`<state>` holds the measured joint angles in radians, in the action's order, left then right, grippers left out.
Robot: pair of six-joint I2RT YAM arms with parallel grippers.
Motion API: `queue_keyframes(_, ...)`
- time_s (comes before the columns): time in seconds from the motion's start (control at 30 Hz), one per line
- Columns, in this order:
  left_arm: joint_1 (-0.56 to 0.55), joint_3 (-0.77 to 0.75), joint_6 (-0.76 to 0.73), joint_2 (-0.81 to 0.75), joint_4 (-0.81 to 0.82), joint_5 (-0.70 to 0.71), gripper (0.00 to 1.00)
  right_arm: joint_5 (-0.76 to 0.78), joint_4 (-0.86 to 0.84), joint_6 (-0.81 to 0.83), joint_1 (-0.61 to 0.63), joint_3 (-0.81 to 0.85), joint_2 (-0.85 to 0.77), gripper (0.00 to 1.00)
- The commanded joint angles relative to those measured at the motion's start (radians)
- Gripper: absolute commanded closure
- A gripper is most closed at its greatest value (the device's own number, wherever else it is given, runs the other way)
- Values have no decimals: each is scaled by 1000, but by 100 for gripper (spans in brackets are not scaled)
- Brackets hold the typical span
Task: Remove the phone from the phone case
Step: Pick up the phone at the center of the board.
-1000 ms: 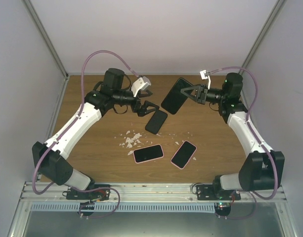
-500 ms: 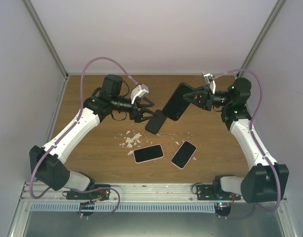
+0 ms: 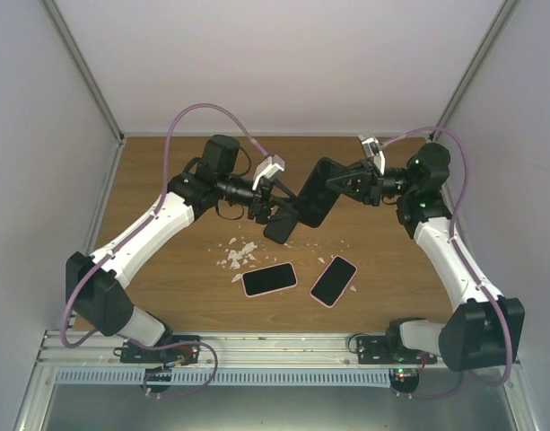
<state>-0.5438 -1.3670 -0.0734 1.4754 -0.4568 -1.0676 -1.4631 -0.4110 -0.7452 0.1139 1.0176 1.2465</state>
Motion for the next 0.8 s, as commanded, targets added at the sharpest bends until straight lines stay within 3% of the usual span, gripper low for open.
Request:
queue_keyframes(0.0,-29,-42,46,32,68,-12,33,-2,6,29,20,24,-9,100)
queue_keyframes(0.13,-58,-50,61,50,75,-11,43,5,30,44,24,29,-1,100)
queue_keyframes(0.47,-42,-41,194,76,175,-62,96,8,132,115,23,90,34,99)
queue_keyframes(0.53,-40,-45,196,79,178,-57,100,17,133,110,23,102,45,89)
queue_keyframes(0.63,-24,-43,227,77,200,-57,100,29,115,78,21,113,62,52)
queue_keyframes(0.67,-16,-37,252,74,228,-59,100,29,88,54,20,110,66,47)
queue_keyframes(0.77,0,-11,334,51,355,-53,100,41,-2,-40,21,88,71,42)
